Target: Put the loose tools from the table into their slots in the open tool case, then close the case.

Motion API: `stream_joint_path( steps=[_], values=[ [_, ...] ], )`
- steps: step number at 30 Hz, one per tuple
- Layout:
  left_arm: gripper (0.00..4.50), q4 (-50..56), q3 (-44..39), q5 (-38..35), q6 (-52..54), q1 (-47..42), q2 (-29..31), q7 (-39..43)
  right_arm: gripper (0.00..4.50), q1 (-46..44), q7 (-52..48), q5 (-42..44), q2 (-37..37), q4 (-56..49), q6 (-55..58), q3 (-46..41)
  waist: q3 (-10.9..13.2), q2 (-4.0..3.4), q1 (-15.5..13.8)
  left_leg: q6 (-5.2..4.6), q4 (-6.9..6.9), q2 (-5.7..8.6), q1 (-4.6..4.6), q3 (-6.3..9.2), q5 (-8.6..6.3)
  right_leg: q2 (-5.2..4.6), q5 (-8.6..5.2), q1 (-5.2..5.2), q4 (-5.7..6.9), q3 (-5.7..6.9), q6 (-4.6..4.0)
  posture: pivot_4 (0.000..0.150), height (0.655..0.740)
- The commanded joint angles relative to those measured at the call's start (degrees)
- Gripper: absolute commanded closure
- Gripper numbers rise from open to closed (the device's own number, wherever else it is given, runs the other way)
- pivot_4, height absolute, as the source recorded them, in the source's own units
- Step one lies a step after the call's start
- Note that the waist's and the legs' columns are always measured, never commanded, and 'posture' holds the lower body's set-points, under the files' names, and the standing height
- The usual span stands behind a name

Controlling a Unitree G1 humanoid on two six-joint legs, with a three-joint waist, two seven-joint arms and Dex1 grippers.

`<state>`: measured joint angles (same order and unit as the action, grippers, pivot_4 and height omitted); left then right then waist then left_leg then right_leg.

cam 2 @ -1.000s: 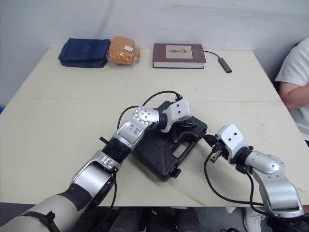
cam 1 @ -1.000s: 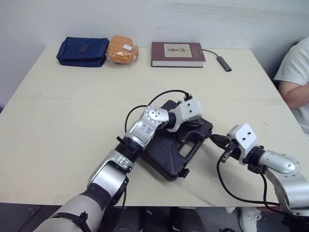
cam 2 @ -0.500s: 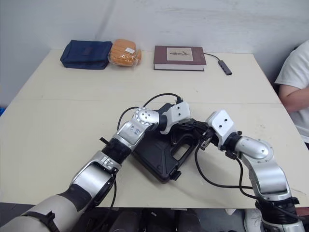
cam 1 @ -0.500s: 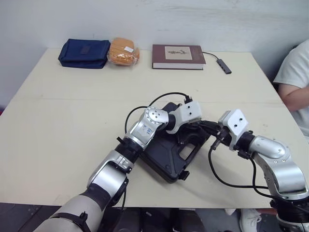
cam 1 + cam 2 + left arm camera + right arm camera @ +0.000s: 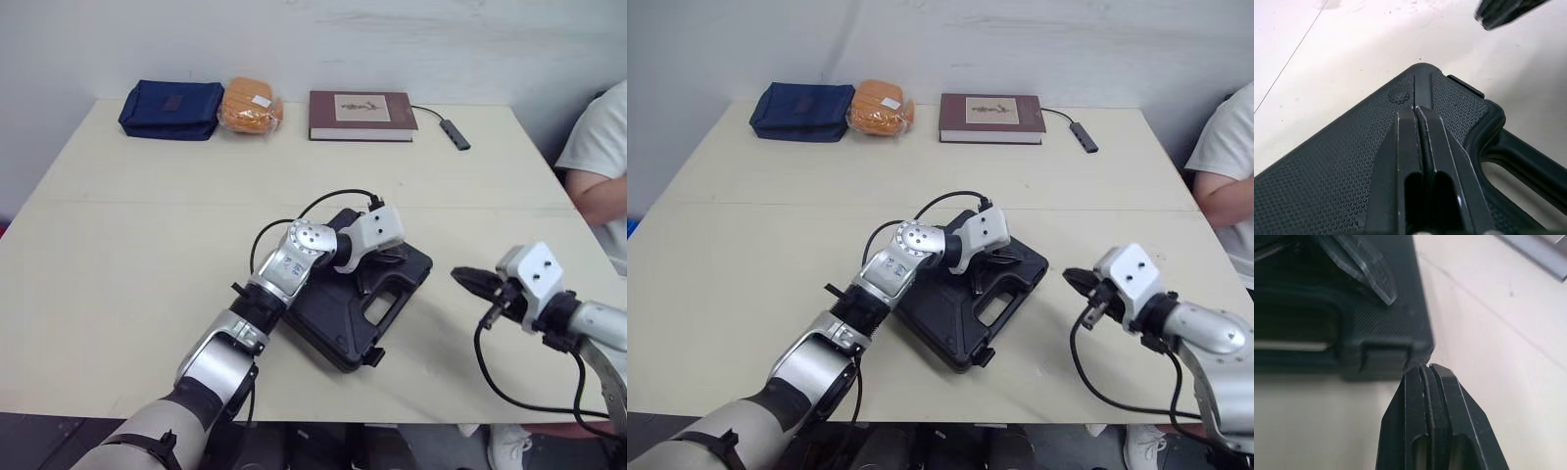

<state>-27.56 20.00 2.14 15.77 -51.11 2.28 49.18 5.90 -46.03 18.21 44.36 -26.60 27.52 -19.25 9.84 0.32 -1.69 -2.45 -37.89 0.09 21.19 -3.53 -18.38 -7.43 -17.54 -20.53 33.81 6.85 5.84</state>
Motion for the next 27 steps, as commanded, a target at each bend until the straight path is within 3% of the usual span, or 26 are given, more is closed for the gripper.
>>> stream_joint_path(
  steps=[1,9,13,19,24,27],
  values=[
    [4.48,-1.96,0.37,-1.7,1.41,2.96,-0.31,2.71,4.5,2.2,0.22,1.33,-0.63,-2.58,-1.65,-2.75,0.02,-0.02,0.0,0.0,0.0,0.0,0.01,0.0,0.0,0.0,0.0,-0.01,0.0,0.0,0.01,0.15,0.74],
    [4.48,0.63,0.36,-2.55,-1.05,3.3,0.75,4.36,4.5,4.77,1.76,0.69,-3.34,-1.29,-5.15,-1.78,0.11,-0.17,0.0,-0.01,0.0,0.03,0.06,-0.03,0.02,0.0,0.01,-0.06,0.0,-0.01,0.03,0.15,0.74],
    [4.48,7.88,-5.72,-10.46,-7.12,4.86,2.6,9.27,4.5,6.68,1.43,-0.1,-3.86,-1.15,-8.63,-1.35,0.3,-0.34,0.11,0.01,0.01,0.02,0.14,-0.04,0.03,0.0,0.01,-0.15,0.0,-0.02,0.03,0.15,0.74],
    [4.48,18.5,-14.1,-19.71,-12.34,8.73,13.7,18.44,4.5,13.06,-4.65,3.42,-4.81,-3.77,-19.25,-5.97,0.89,-0.56,0.16,0.2,0.02,0.04,0.56,-0.11,0.39,0.1,0.01,-0.68,0.22,-0.01,0.02,0.15,0.74],
    [4.48,24.31,-15.25,-21.04,-12.31,13.62,22.02,22.42,4.5,16.75,-5.65,5.66,-5.74,-4.92,-21.83,-7.6,0.92,-0.58,0.04,0.07,0.01,0.17,0.51,-0.16,0.48,0.04,0.07,-0.56,0.24,-0.07,0.13,0.15,0.74],
    [4.48,28.93,-14.74,-22.48,-8.92,16.23,23.88,21.93,4.5,19.23,-6.34,6.19,-6.11,-6.56,-21.82,-6.56,0.94,-0.56,-0.09,0.0,0.0,0.19,0.5,-0.14,0.41,-0.03,0.12,-0.53,0.21,-0.1,0.21,0.15,0.74]
  ],
)
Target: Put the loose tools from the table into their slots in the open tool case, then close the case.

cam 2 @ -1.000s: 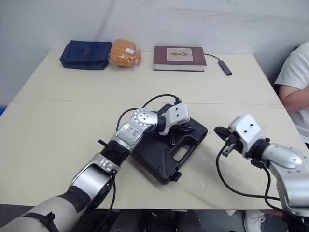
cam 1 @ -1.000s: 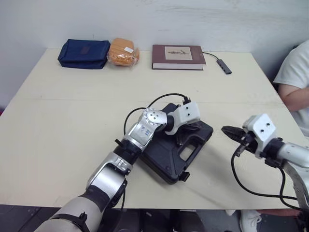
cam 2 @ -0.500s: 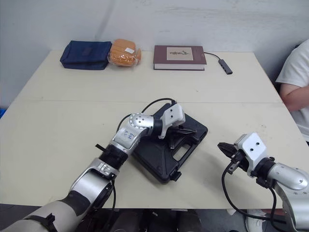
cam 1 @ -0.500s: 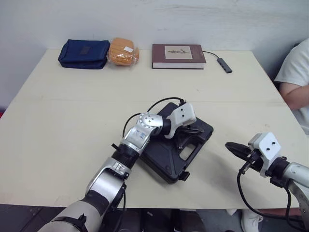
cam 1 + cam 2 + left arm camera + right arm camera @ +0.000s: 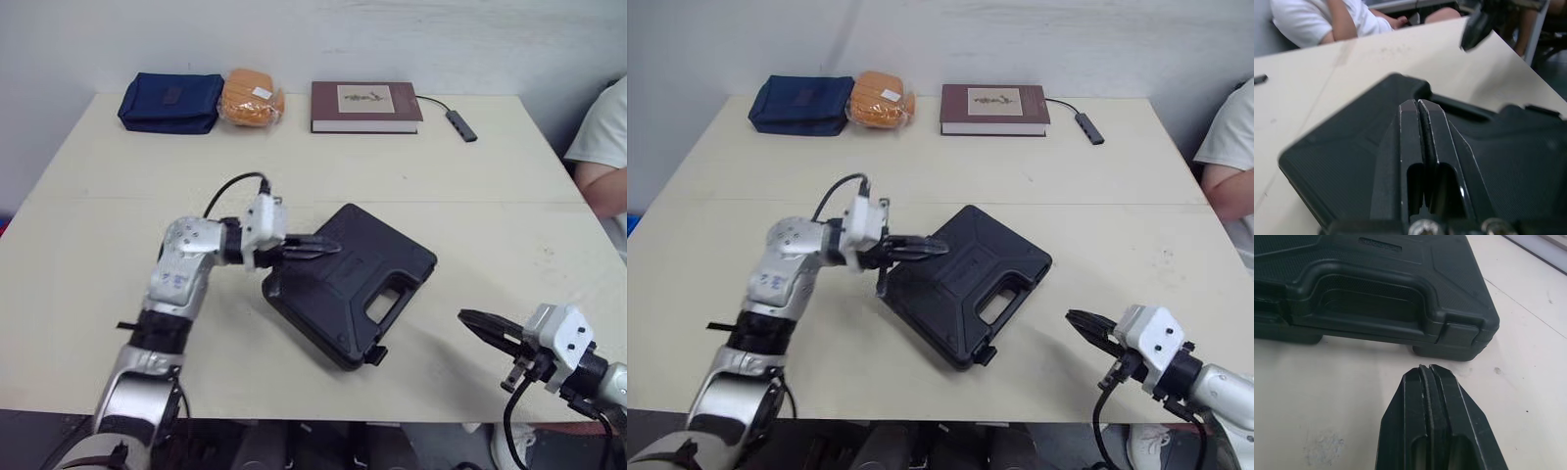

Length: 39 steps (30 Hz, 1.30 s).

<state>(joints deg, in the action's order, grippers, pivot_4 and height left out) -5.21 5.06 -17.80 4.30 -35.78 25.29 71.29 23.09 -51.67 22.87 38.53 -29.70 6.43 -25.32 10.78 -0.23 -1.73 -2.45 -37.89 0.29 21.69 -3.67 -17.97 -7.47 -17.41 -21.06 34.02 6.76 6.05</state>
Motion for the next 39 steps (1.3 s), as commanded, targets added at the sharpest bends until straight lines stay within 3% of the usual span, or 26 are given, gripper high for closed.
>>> stream_joint_path(
  steps=[1,7,14,28,39],
  values=[
    [4.48,8.7,0.87,-2.71,3.98,2.08,1.4,-0.39,4.5,3.31,-1.42,1.03,-0.1,-4.43,-0.86,1.11,0.01,-0.02,-0.18,-0.02,0.0,0.0,0.0,0.01,-0.02,-0.03,0.0,-0.01,-0.01,-0.02,0.0,0.15,0.74],
    [4.48,18.9,7.42,-0.22,12.46,8.08,1.43,-5.86,4.5,5.31,-0.47,-2.89,0.0,-7.6,0.64,11.09,0.02,-0.05,0.11,0.05,0.08,-0.03,-0.01,-0.01,-0.09,0.01,-0.03,-0.05,-0.05,-0.08,-0.04,0.15,0.74],
    [4.48,24.35,12.84,3.37,17.95,10.37,1.89,-11.25,4.5,4.06,1.56,-6.09,1.41,-7.69,3.79,17.05,0.03,-0.08,0.09,0.07,0.07,-0.05,-0.07,-0.02,-0.08,0.01,-0.04,-0.06,0.01,-0.16,-0.06,0.15,0.74],
    [4.48,24.2,20.45,9.04,22.88,12.55,7.21,-13.13,4.5,-3.26,3.67,-7.39,0.78,-7.35,8.26,27.48,0.0,-0.09,0.1,0.06,0.1,-0.06,-0.21,0.0,-0.1,-0.02,-0.06,0.06,-0.02,-0.17,-0.11,0.15,0.74],
    [4.48,22.13,23.37,10.67,23.13,12.9,8.77,-13.43,4.5,-8.4,4.96,-4.22,-0.07,-9.81,10.85,28.8,-0.05,-0.15,0.21,0.07,0.12,-0.07,-0.33,0.02,-0.11,-0.02,-0.08,0.15,-0.03,-0.16,-0.14,0.15,0.74]
  ],
)
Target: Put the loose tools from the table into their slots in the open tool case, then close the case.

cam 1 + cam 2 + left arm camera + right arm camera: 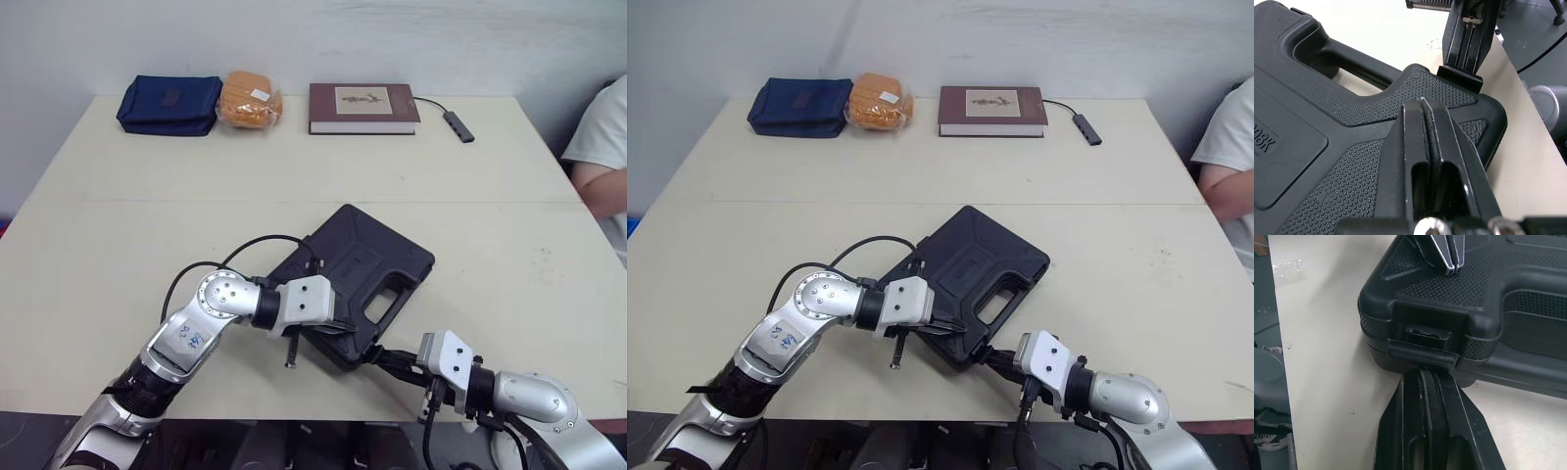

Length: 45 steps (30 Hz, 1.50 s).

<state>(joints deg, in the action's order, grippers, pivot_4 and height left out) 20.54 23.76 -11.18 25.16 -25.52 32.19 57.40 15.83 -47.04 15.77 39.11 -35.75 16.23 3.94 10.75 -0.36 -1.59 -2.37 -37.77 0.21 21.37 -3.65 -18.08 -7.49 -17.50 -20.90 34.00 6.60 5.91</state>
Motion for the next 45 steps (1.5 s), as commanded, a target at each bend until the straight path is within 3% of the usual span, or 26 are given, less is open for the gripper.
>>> stream_joint_path(
  steps=[1,38,45],
  values=[
    [4.48,-3.89,4.81,4.19,2.17,2.63,1.83,0.35,4.5,-1.54,0.4,3.67,-0.71,-4.57,1.9,-0.43,-0.02,-0.03,0.09,0.0,0.01,0.0,-0.09,0.0,-0.01,0.0,0.0,0.1,-0.02,0.0,0.0,0.15,0.74],
    [4.48,-5.74,7.2,5.8,4.16,3.26,4.45,0.06,4.5,-9.92,1.81,9.5,-0.92,-10.03,14.23,1.87,-0.22,0.09,0.89,0.23,0.68,-0.17,-0.49,0.09,0.12,0.11,-0.09,0.17,-0.01,0.08,-0.32,0.15,0.74],
    [4.48,-6.37,6.09,4.66,3.43,3.92,4.37,-0.21,4.5,-7.75,1.56,10.17,-0.14,-11.3,15.3,0.93,-0.41,0.31,1.43,0.47,0.81,-0.31,-0.79,0.11,-0.01,0.2,-0.15,0.34,-0.01,0.1,-0.51,0.15,0.74]
  ],
)
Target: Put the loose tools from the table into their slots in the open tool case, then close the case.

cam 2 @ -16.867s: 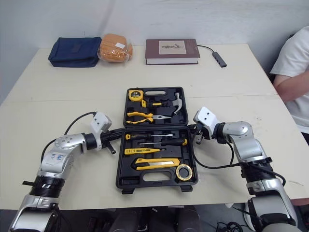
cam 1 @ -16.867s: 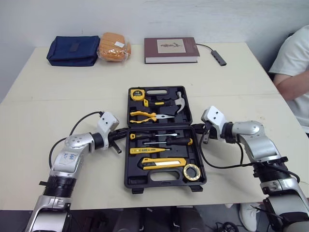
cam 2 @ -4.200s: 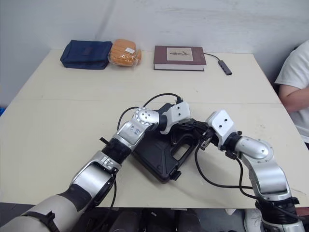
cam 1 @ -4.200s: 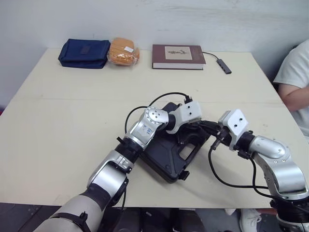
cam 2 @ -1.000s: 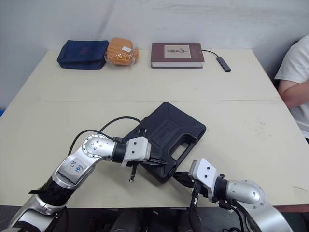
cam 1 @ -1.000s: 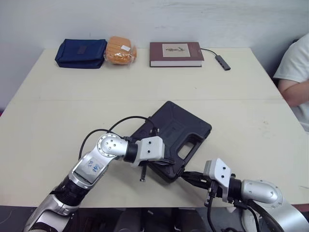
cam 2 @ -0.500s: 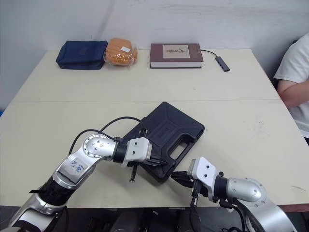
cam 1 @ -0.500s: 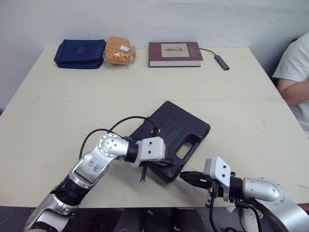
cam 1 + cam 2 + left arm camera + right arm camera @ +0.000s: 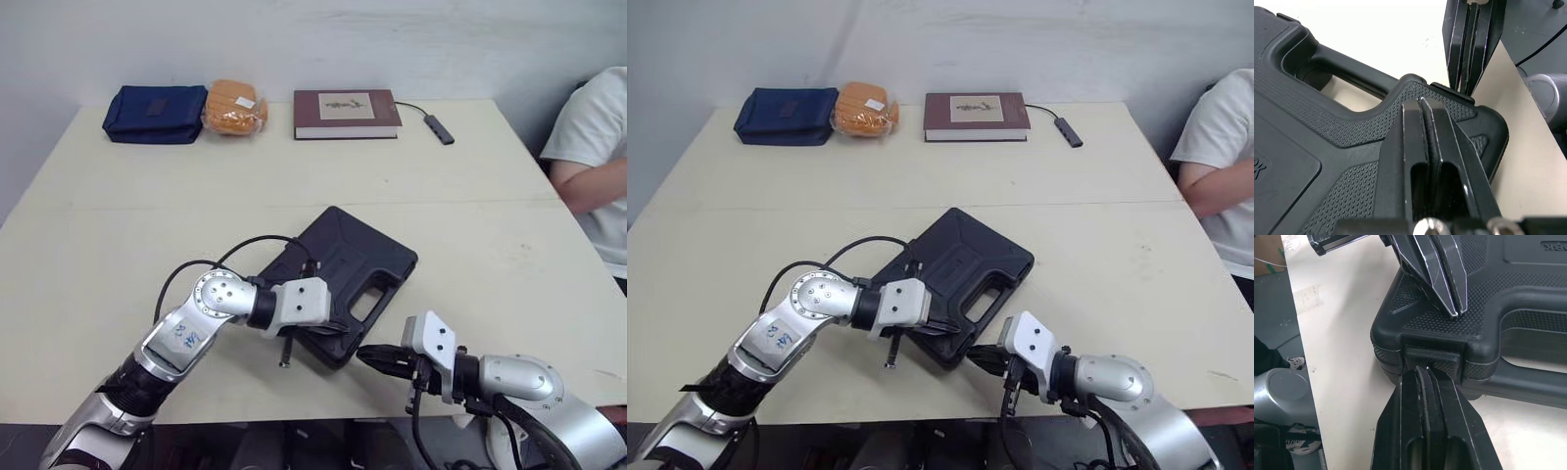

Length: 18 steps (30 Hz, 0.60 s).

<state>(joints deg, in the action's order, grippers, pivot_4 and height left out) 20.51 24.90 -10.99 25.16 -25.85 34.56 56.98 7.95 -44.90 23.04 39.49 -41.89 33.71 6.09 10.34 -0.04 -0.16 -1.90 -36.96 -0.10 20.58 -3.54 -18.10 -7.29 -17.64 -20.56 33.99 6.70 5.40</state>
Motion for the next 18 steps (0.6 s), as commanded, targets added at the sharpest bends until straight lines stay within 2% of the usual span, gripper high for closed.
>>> stream_joint_path(
  steps=[1,9,11,15,18],
  values=[
    [4.48,-6.54,3.6,3.06,2.27,4.47,1.39,0.48,4.5,1.39,-1.56,3.57,0.22,-5.25,-2.96,-3.05,-0.01,0.0,-0.01,0.0,0.01,0.0,0.0,0.0,0.0,0.0,0.0,0.0,0.0,0.0,0.0,0.15,0.74],
    [4.48,-6.16,-9.03,-9.68,-5.43,5.84,-2.07,4.7,4.5,9.68,-8.9,7.68,5.47,-5.22,-7.41,-14.14,0.07,-0.18,-1.15,-0.04,-0.03,0.02,0.2,-0.01,-0.05,-0.02,-0.01,-0.13,-0.08,0.02,0.0,0.15,0.74],
    [4.48,-6.3,-12.78,-11.91,-8.45,6.27,-2.36,5.51,4.5,12.61,-11.3,8.8,6.92,-4.96,-8.66,-18.01,0.15,-0.18,-1.44,-0.11,-0.12,0.03,0.62,0.0,0.03,-0.03,0.02,-0.5,-0.05,0.05,0.03,0.15,0.74],
    [4.48,-7.11,-16.79,-12.62,-8.89,6.85,-0.78,5.45,4.5,16.09,-14.97,9.25,8.91,-2.74,-10.97,-23.96,0.34,-0.08,-1.83,-0.12,-0.17,0.09,0.99,-0.01,0.33,-0.03,0.03,-0.81,-0.03,0.09,0.04,0.15,0.74],
    [4.48,-8.04,-16.5,-11.11,-9.35,7.29,0.36,6.02,4.5,16.11,-15.21,8.6,8.88,-1.47,-11.55,-23.52,0.36,-0.06,-1.88,-0.17,-0.15,0.14,1.0,-0.05,0.28,-0.05,0.05,-0.8,-0.1,0.08,0.08,0.15,0.74]
  ],
)
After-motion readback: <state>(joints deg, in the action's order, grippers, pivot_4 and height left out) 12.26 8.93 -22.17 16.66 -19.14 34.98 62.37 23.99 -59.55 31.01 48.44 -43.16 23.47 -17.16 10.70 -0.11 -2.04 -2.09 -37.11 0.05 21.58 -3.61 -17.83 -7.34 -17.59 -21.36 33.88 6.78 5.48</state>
